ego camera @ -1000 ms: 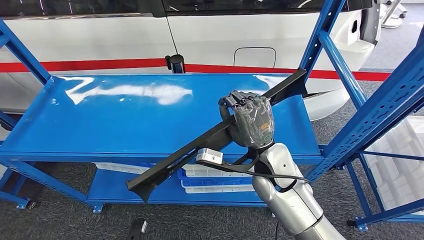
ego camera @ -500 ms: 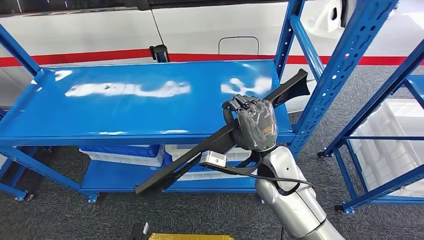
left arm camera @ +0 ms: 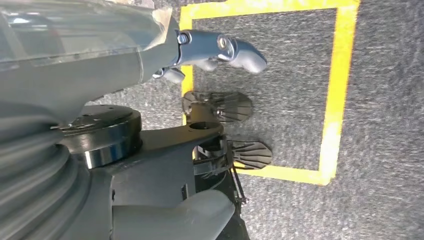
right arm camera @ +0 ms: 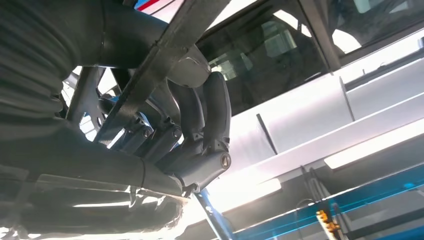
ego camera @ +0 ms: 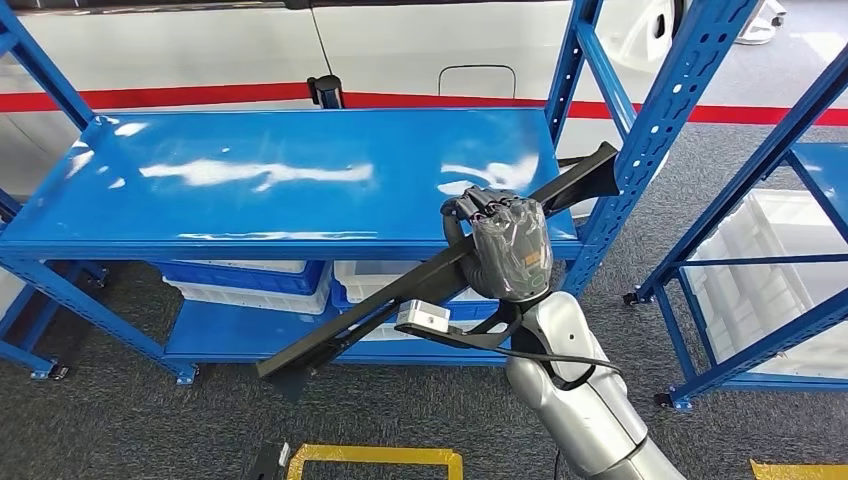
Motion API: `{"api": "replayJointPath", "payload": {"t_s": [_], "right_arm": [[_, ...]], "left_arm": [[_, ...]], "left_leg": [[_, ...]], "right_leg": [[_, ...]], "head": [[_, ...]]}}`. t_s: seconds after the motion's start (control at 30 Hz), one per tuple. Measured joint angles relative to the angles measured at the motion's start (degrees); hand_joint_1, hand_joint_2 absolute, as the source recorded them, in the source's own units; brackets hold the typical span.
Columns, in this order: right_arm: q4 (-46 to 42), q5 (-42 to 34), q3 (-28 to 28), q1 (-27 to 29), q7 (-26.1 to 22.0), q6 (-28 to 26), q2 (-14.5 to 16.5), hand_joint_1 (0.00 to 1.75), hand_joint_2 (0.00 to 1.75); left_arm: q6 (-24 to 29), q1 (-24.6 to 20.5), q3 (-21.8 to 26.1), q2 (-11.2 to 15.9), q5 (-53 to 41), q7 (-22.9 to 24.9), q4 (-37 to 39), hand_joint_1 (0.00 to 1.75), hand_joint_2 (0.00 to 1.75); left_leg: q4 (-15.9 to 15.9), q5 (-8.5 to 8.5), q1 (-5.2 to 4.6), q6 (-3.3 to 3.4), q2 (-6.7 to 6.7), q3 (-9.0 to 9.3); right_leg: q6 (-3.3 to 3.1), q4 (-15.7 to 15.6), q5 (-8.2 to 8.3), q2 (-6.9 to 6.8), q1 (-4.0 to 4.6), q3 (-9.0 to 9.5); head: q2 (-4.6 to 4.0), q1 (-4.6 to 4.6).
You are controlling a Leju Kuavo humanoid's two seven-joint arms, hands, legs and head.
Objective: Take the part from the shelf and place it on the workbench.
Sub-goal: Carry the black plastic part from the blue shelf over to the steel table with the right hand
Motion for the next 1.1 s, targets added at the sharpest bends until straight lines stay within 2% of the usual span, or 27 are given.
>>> {"api": "replayJointPath", "payload": {"t_s": [0.03, 0.07, 0.1, 0.13, 0.17, 0.2, 0.23, 0.27, 0.3, 0.33, 0.37, 0.43, 0.47, 0.5, 0.53, 0.6, 0.63, 0.67, 0.7, 0.8, 0.83, 0.9, 0.97, 1.0, 1.03, 1.1], "right_arm": [[0.0, 0.0, -0.1, 0.0, 0.0, 0.0, 0.0, 1.75, 1.75], [0.0, 0.0, -0.1, 0.0, 0.0, 0.0, -0.1, 1.75, 1.75], [0.0, 0.0, -0.2, 0.1, 0.0, 0.0, -0.1, 1.75, 1.75], [0.0, 0.0, -0.2, 0.3, 0.0, 0.0, -0.1, 1.75, 1.75], [0.0, 0.0, -0.2, 0.4, 0.0, 0.0, -0.2, 1.75, 1.75], [0.0, 0.0, -0.2, 0.5, 0.0, 0.0, -0.2, 1.75, 1.75], [0.0, 0.0, -0.3, 0.5, 0.0, 0.0, -0.2, 1.75, 1.75], [-0.1, 0.0, -0.3, 0.4, 0.0, 0.0, -0.1, 1.75, 1.75], [-0.1, 0.0, -0.3, 0.4, 0.0, 0.0, -0.1, 1.75, 1.75], [-0.1, 0.0, -0.3, 0.5, -0.1, 0.0, -0.1, 1.75, 1.75], [-0.1, 0.0, -0.3, 0.5, -0.1, 0.0, 0.0, 1.75, 1.75], [-0.1, 0.0, -0.4, 0.6, -0.1, 0.0, 0.0, 1.75, 1.75], [-0.1, 0.0, -0.4, 0.6, -0.1, 0.0, 0.0, 1.75, 1.75], [-0.1, 0.0, -0.4, 0.6, -0.1, 0.0, 0.1, 1.75, 1.75], [-0.1, 0.0, -0.4, 0.6, -0.1, 0.0, 0.1, 1.75, 1.75], [-0.1, 0.0, -0.6, 0.7, -0.1, 0.0, 0.2, 1.75, 1.75], [-0.1, 0.0, -0.7, 0.7, -0.1, 0.0, 0.2, 1.75, 1.75], [-0.1, -0.1, -0.8, 0.8, -0.2, 0.0, 0.1, 1.75, 1.75], [-0.1, -0.2, -0.9, 1.0, -0.3, 0.0, 0.0, 1.75, 1.75], [-0.3, -0.8, -1.3, 1.1, -0.7, -0.1, -0.3, 1.75, 1.75], [-0.5, -0.9, -1.5, 1.1, -0.8, -0.2, -0.4, 1.75, 1.75], [-1.0, -1.0, -1.7, 1.2, -1.0, -0.4, -0.5, 1.75, 1.75], [-1.5, -1.0, -1.8, 1.6, -1.1, -0.5, -0.6, 1.75, 1.75], [-1.7, -1.0, -1.8, 1.8, -1.1, -0.6, -0.6, 1.75, 1.75], [-2.0, -1.0, -1.9, 2.0, -1.1, -0.6, -0.8, 1.75, 1.75], [-2.7, -0.9, -2.0, 2.6, -1.2, -0.8, -1.0, 1.75, 1.75]], "left_arm": [[0.0, 0.0, 0.0, -0.1, 0.0, 0.0, 0.0, 0.0, 1.75], [0.0, 0.0, 0.0, -0.1, 0.0, 0.0, 0.0, 0.0, 1.75], [-0.1, 0.0, 0.0, -0.2, 0.1, 0.0, 0.0, 0.0, 1.75], [-0.1, 0.1, 0.0, -0.2, 0.2, 0.0, 0.0, 0.0, 1.75], [-0.1, 0.1, 0.0, -0.2, 0.2, 0.0, 0.0, 0.0, 1.75], [-0.1, 0.1, 0.1, -0.2, 0.3, 0.0, 0.0, 0.0, 1.75], [-0.1, 0.1, 0.1, -0.2, 0.3, 0.0, 0.0, 0.0, 1.75], [-0.1, 0.1, 0.1, -0.2, 0.3, 0.0, 0.0, 0.0, 1.75], [-0.1, 0.1, 0.1, -0.2, 0.3, 0.0, 0.0, 0.0, 1.75], [-0.1, 0.1, 0.1, -0.2, 0.3, 0.0, 0.0, 0.0, 1.75], [-0.1, 0.1, 0.1, -0.2, 0.3, 0.0, 0.0, 0.0, 1.75], [-0.1, 0.2, 0.1, -0.2, 0.4, 0.0, 0.0, 0.0, 1.75], [-0.1, 0.3, 0.1, -0.2, 0.4, 0.0, 0.0, 0.0, 1.75], [-0.1, 0.3, 0.1, -0.2, 0.4, 0.0, 0.0, 0.0, 1.75], [0.0, 0.3, 0.1, -0.2, 0.4, 0.0, 0.0, 0.0, 1.75], [0.0, 0.4, 0.2, -0.1, 0.4, 0.0, 0.0, 0.0, 1.75], [0.0, 0.4, 0.2, -0.1, 0.4, 0.0, 0.0, 0.0, 1.75], [0.1, 0.4, 0.2, -0.1, 0.5, 0.0, 0.0, 0.0, 1.75], [0.1, 0.4, 0.2, -0.1, 0.5, 0.0, 0.0, 0.0, 1.75], [0.2, 0.3, 0.3, 0.0, 0.9, -0.1, 0.0, 0.0, 1.75], [0.2, 0.2, 0.3, 0.0, 1.0, -0.2, 0.0, 0.0, 1.75], [0.3, 0.2, 0.3, 0.0, 1.1, -0.3, 0.0, 0.0, 1.75], [0.4, 0.2, 0.4, 0.0, 1.2, -0.4, 0.0, 0.0, 1.75], [0.4, 0.2, 0.5, 0.0, 1.3, -0.4, 0.0, 0.0, 1.75], [0.4, 0.1, 0.7, -0.1, 1.3, -0.4, 0.0, 0.0, 1.75], [0.5, 0.1, 0.9, -0.1, 1.5, -0.5, 0.0, 0.0, 1.75]], "left_leg": [[-0.4, 0.8, 0.15, -0.34, 0.12, -0.41], [-0.4, 1.4, 0.24, -0.38, 0.16, -1.12], [-0.4, 2.01, 0.4, -0.6, 0.23, -1.88], [-0.3, 2.56, 0.58, -0.87, 0.32, -2.68], [-0.2, 3.06, 0.78, -1.2, 0.4, -3.49], [0.1, 3.53, 1.04, -1.62, 0.47, -4.32], [0.5, 3.9, 1.26, -2.04, 0.52, -5.09], [1.0, 4.18, 1.38, -2.47, 0.54, -5.91], [1.5, 4.43, 1.44, -2.89, 0.54, -6.55], [2.0, 4.66, 1.4, -3.21, 0.52, -7.04], [2.1, 4.98, 1.4, -3.45, 0.5, -7.36], [2.1, 5.6, 1.67, -3.95, 0.47, -7.72], [2.4, 5.07, 1.86, -4.23, 0.38, -8.07], [3.6, 3.56, 1.98, -4.53, 0.25, -8.62], [6.1, 1.04, 2.07, -4.77, 0.07, -9.47], [13.2, -4.29, 2.11, -5.18, -0.16, -11.35], [16.3, -5.82, 2.12, -5.29, -0.19, -11.84], [17.6, -6.11, 2.15, -5.32, -0.19, -11.45], [16.7, -5.48, 2.18, -5.25, -0.19, -9.98], [5.9, -2.62, 2.09, -4.76, -0.35, -1.91], [3.4, -2.29, 1.9, -4.52, -0.51, -0.3], [2.2, -2.09, 1.35, -4.02, -0.77, 0.14], [1.7, -1.14, 1.17, -3.07, -0.64, -0.43], [1.4, -0.46, 1.17, -2.45, -0.52, -0.81], [1.0, 0.26, 1.14, -1.86, -0.4, -1.36], [0.9, 1.42, 0.8, -1.04, -0.31, -2.74]], "right_leg": [[-0.18, 2.6, -2.27, -0.01, -0.1, -0.91], [-0.3, 6.0, -4.57, 0.0, -0.22, -1.85], [-0.12, 9.4, -6.21, -0.01, -0.38, -2.58], [0.36, 11.7, -6.86, -0.02, -0.57, -2.66], [1.05, 12.0, -6.52, -0.03, -0.79, -1.78], [1.86, 10.3, -5.56, -0.06, -1.06, 0.16], [2.55, 6.7, -4.67, -0.13, -1.38, 2.93], [2.95, 2.6, -4.4, -0.13, -1.39, 5.85], [2.94, -0.4, -4.41, -0.11, -1.3, 7.86], [2.63, -2.3, -4.76, -0.07, -1.18, 8.93], [2.12, -2.8, -4.96, 0.0, -0.95, 9.09], [0.85, -2.7, -4.34, -0.01, -1.02, 8.4], [0.16, -2.7, -3.89, -0.02, -1.04, 8.02], [-0.54, -2.8, -3.39, -0.04, -1.11, 7.58], [-1.12, -2.8, -2.87, -0.06, -1.19, 7.07], [-1.64, -2.8, -2.0, -0.1, -1.09, 6.0], [-1.62, -2.7, -1.59, -0.11, -1.05, 5.47], [-1.51, -2.7, -1.22, -0.12, -1.04, 4.99], [-1.33, -2.7, -0.86, -0.12, -1.07, 4.55], [-0.49, -2.7, 0.12, -0.05, -1.14, 3.71], [-0.08, -2.8, 0.46, -0.05, -1.12, 3.61], [0.92, -3.1, 1.19, -0.07, -1.13, 3.5], [1.72, -3.3, 1.42, -0.08, -1.05, 3.12], [1.73, -2.5, 0.5, -0.09, -0.96, 2.52], [1.41, -0.5, -1.37, -0.1, -0.85, 1.59], [0.52, 6.6, -6.33, -0.11, -0.78, -0.72]], "head": [[0.0, 0.13], [0.0, 0.2], [0.0, 0.32], [0.0, 0.41], [0.0, 0.45], [0.0, 0.54], [0.0, 0.53], [0.0, 0.61], [0.0, 0.61], [0.0, 0.62], [0.0, 0.54], [0.0, 0.36], [0.0, 0.27], [0.0, 0.2], [0.0, 0.08], [0.0, -0.11], [0.0, -0.15], [0.0, -0.15], [0.0, -0.16], [0.0, -0.15], [0.0, -0.13], [0.0, -0.18], [0.0, -0.22], [0.0, -0.17], [0.0, -0.08], [0.0, 0.1]]}}
